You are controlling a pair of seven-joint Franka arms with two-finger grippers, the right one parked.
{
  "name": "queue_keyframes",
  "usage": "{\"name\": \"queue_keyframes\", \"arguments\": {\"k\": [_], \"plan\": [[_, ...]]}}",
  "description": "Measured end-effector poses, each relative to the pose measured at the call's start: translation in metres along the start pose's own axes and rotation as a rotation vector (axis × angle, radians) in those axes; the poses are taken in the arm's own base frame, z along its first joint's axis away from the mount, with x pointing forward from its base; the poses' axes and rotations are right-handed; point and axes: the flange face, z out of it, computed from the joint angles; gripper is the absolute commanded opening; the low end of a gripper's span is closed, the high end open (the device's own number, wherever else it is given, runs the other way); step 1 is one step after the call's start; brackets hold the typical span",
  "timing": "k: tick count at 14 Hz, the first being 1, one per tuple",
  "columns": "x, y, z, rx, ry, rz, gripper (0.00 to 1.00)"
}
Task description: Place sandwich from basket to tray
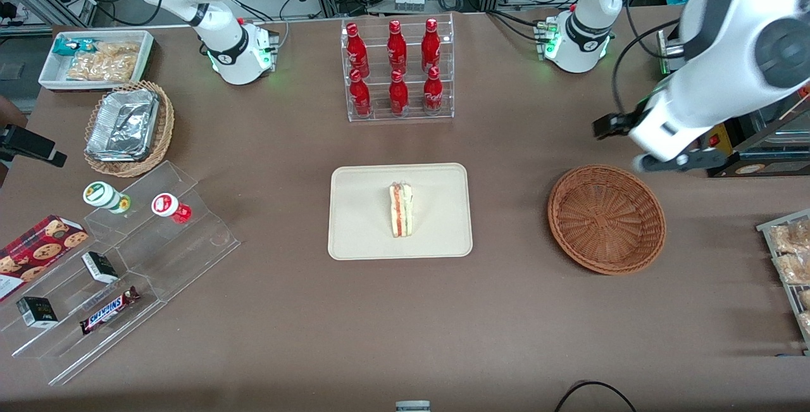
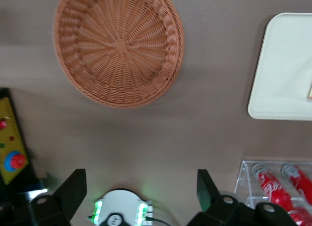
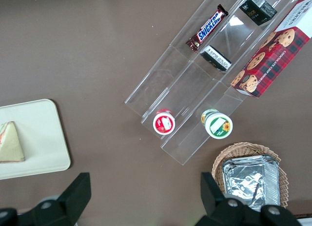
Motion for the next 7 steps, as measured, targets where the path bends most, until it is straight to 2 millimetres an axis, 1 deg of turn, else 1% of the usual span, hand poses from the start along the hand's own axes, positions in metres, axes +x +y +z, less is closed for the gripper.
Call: {"name": "queue_keyframes", "arguments": {"k": [1,3,5,7], "plan": [[-0.007,-0.013,-0.016,-0.006,0.024,0.016,1.00],[-0.015,-0.034,-0.043,-0.007,0.079,0.008,1.00],[-0.016,-0.056,-0.059,-0.011,0.115,-0.029,1.00],[-0.015,-0.075,-0.065,-0.021,0.139,-0.059,1.00]]}}
